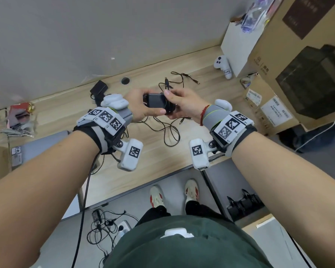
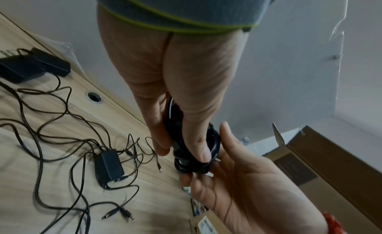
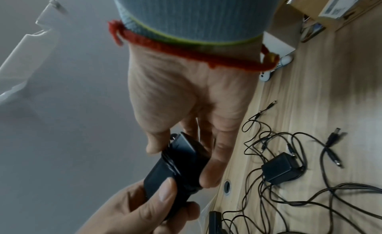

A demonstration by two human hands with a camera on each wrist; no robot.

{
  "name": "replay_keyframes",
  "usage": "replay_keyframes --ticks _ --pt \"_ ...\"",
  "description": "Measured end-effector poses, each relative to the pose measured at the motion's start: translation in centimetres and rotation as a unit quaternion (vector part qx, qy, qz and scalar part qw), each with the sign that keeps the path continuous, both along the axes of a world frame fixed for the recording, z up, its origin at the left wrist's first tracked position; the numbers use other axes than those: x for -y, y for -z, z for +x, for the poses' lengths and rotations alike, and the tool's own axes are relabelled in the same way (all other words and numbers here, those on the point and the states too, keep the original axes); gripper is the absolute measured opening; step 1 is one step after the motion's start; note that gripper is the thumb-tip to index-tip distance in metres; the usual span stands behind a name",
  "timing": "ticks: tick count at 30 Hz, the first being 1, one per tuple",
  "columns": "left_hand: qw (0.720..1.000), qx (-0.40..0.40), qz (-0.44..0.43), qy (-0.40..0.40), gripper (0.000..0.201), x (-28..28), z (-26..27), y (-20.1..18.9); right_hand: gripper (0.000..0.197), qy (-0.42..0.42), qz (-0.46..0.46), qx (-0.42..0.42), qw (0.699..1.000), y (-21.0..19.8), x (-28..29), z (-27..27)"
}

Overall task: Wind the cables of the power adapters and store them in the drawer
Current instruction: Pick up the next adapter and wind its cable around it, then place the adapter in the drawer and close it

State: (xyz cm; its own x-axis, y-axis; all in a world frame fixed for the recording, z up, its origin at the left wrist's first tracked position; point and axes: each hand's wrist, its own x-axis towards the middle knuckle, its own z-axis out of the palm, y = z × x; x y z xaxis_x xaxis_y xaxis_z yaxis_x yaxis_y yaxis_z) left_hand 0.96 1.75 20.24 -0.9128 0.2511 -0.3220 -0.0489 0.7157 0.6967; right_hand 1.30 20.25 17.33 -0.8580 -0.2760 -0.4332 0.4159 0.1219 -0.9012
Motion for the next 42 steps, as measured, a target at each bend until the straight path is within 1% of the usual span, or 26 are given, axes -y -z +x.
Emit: replay_keyframes --ticks 2,5,6,9,11,13,15,18,21,23,25,27,28,30,31,33,34,35,37,39,42 --pt "0.999 0.013 -0.019 0.029 0.044 -1.9 0.0 0.9 0.028 0.013 -0.002 0.004 1.000 1.1 -1.3 0.7" --pt "0.998 0.019 -0.037 0.051 0.046 -3.8 0.1 2.1 0.025 0.042 0.005 -0.001 0.999 2.5 -2.8 1.6" --pt "0.997 0.020 -0.037 0.064 0.048 -4.7 0.2 2.7 0.025 0.058 0.013 0.004 0.998 3.0 -3.6 1.8" --pt "0.994 0.022 -0.057 0.087 0.061 -7.4 0.8 4.7 0.036 0.103 0.066 0.026 0.992 5.1 -7.0 3.2" --pt "0.994 0.040 -0.051 0.085 0.066 -9.3 1.3 6.4 0.032 0.135 0.086 0.045 0.986 6.6 -9.9 4.5" --pt "0.993 0.062 -0.035 0.093 0.061 -10.6 2.0 7.6 0.029 0.160 0.101 0.063 0.980 7.7 -12.3 6.1" --pt "0.987 0.094 -0.023 0.130 0.051 -13.5 2.9 9.6 0.034 0.198 0.121 0.087 0.969 9.8 -16.0 8.4" --pt "0.975 0.138 -0.021 0.176 0.035 -16.1 4.6 11.7 0.034 0.214 0.159 0.118 0.957 12.0 -19.6 11.7" --pt "0.963 0.157 -0.024 0.217 0.027 -18.6 6.4 14.3 0.036 0.227 0.193 0.164 0.940 14.3 -22.5 15.0" --pt "0.948 0.194 -0.032 0.251 0.021 -21.1 8.0 16.9 0.042 0.242 0.207 0.200 0.927 17.0 -24.8 17.7" --pt "0.941 0.212 -0.044 0.260 0.017 -22.0 9.0 18.4 0.047 0.241 0.227 0.221 0.917 18.6 -25.3 19.3" --pt "0.935 0.219 -0.057 0.275 0.017 -23.6 10.2 21.2 0.040 0.239 0.244 0.241 0.909 21.2 -26.4 21.2" --pt "0.928 0.227 -0.061 0.288 0.016 -24.1 10.9 22.4 0.039 0.229 0.254 0.249 0.906 22.6 -26.7 22.0" --pt "0.900 0.252 -0.098 0.342 0.016 -25.3 12.6 25.4 0.042 0.197 0.274 0.279 0.899 25.6 -27.1 24.1" --pt "0.887 0.261 -0.120 0.362 0.015 -26.1 13.5 27.6 0.043 0.186 0.283 0.292 0.894 27.8 -27.5 25.1" --pt "0.880 0.261 -0.138 0.372 0.015 -26.4 14.4 29.8 0.046 0.178 0.288 0.300 0.892 30.0 -27.5 25.8" --pt "0.878 0.251 -0.148 0.380 0.016 -26.4 14.7 30.5 0.048 0.180 0.290 0.301 0.890 30.8 -27.4 25.9" --pt "0.869 0.239 -0.169 0.398 0.017 -26.5 15.0 31.1 0.051 0.180 0.298 0.305 0.886 31.7 -27.4 26.0" --pt "0.848 0.236 -0.204 0.429 0.024 -26.8 15.8 33.3 0.056 0.175 0.314 0.320 0.876 34.7 -27.4 26.9" --pt "0.839 0.239 -0.222 0.434 0.031 -27.0 16.4 35.4 0.059 0.163 0.327 0.338 0.867 37.6 -27.0 27.7" --pt "0.828 0.224 -0.245 0.451 0.041 -27.2 16.7 37.1 0.061 0.139 0.342 0.338 0.865 39.7 -26.8 28.0"
